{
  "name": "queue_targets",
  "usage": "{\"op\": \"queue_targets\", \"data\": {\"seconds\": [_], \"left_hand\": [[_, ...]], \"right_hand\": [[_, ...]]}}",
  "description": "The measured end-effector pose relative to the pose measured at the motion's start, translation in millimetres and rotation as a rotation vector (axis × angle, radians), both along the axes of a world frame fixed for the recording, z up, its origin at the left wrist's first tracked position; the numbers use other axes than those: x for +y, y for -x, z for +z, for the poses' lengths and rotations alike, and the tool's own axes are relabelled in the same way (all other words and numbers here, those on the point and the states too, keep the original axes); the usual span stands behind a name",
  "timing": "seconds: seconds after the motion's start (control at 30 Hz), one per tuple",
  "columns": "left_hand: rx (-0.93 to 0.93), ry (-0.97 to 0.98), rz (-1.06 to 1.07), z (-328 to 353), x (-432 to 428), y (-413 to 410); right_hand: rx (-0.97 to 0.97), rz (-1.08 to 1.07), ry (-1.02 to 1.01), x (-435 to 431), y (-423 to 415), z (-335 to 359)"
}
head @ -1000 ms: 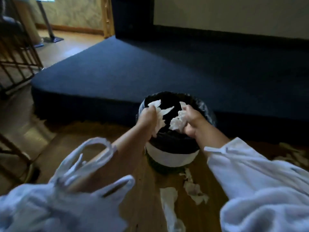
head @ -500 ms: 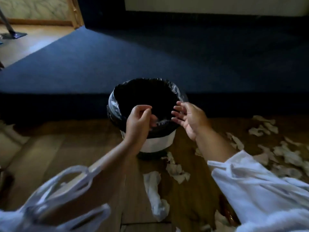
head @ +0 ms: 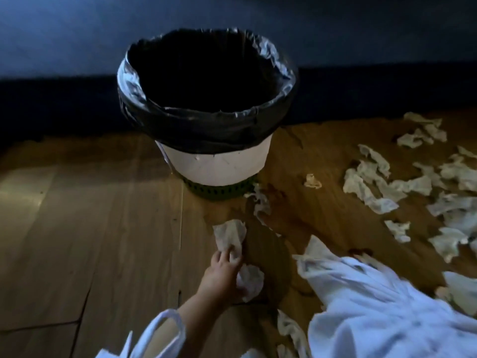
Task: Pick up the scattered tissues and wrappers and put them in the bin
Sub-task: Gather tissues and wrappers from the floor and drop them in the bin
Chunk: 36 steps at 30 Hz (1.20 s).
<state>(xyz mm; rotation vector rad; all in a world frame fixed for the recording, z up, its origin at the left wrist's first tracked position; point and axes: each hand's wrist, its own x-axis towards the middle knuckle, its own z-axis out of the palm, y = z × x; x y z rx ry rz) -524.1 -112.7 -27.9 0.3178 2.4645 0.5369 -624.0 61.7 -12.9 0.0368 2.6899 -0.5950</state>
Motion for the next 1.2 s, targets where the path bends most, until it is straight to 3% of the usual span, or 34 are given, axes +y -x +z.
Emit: {"op": "queue_targets", "data": {"seconds": [0.1,0.23,0.33,0.43,0.53,0.9,0.97,1.07,1.2], "left_hand": [[0.045,-0.204,0.039,-32,-15,-6],[0.102,-0.377,0.194,-44,-32,-10],[0.278,-0.400,0.129,-29,-26,-6],[0.275,-0.370,0.236,-18,-12,6],[0.241,-0.382,0.267,-14,3,10],[0.197,-0.370,0.377,-10,-4,9],[0.188,-0.404,0.420,-7,-7,11],[0.203,-0.481,0.466,4,-10,13],[0.246,-0.631,0.544,37,-9,17]], "right_hand": [[-0.057,0.175,-0.123,-6,17,-31],[0.084,0.130,-0.058,6,8,-43],[0.083,-0.003,-0.073,23,-11,-45],[0.247,0.012,-0.121,26,-28,-55],[0.085,-0.011,-0.119,20,-31,-55],[-0.110,-0.110,0.042,7,-7,-50],[-0.079,-0.201,0.166,10,-16,-44],[-0.017,-0.273,0.195,16,-20,-34],[-0.243,-0.288,0.215,35,-2,0]]}}
